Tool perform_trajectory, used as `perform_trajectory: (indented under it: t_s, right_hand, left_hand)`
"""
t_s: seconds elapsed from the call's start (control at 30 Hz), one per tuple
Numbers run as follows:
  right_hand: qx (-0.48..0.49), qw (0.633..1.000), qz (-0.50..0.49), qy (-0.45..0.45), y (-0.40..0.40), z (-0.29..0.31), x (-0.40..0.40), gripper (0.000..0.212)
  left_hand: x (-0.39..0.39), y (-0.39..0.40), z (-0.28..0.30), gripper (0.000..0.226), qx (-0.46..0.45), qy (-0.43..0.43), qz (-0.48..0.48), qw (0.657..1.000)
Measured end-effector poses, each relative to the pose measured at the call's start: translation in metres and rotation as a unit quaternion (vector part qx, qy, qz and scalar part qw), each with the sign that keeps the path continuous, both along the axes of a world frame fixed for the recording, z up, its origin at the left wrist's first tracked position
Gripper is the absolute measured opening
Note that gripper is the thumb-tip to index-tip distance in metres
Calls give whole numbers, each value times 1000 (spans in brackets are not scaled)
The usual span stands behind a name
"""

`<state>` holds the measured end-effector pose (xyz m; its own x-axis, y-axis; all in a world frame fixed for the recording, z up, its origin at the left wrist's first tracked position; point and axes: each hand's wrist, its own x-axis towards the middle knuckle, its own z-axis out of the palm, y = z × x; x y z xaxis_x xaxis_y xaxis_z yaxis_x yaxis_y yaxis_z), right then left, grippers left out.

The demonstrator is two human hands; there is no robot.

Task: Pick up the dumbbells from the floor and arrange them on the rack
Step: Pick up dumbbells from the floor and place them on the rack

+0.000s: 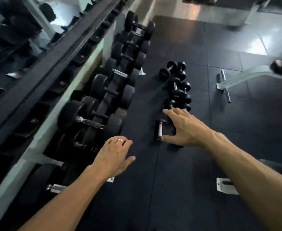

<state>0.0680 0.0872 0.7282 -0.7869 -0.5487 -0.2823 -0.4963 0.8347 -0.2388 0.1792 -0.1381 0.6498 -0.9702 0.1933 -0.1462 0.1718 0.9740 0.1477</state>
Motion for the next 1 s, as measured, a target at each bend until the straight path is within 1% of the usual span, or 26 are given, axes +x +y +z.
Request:
perform_trajectory:
  t_s: [0.2,0.4,0.53,0.63,0.77,0.9,1.0]
  right_hand:
    - [18,998,-49,-19,71,-33,-56,94]
    - [50,997,-56,-19,96,-83,-145,91]
    - [63,996,-53,-23,102,-138,-210,87]
    - [71,996,-45,-33,105,-185,-252,87]
    - [82,995,-17,-46,109,-265,-304,81]
    - [84,994,29,-58,105,-374,-356,80]
    - [76,994,57,-57,99,-467,-392,84]
  left_hand:
    - [-65,69,-42,54,22,-42,-16,999]
    - [-146,99,-99,53,33,-90,-14,995]
    - [-205,109,-152,52,35,-130,-7,991]
    - [-240,118,-197,50,38,-163,4,986]
    - [-284,135,-270,50,47,-175,25,983]
    - [-317,156,-367,51,56,-175,66,981]
    - [-335,171,-450,49,75,-182,110,974]
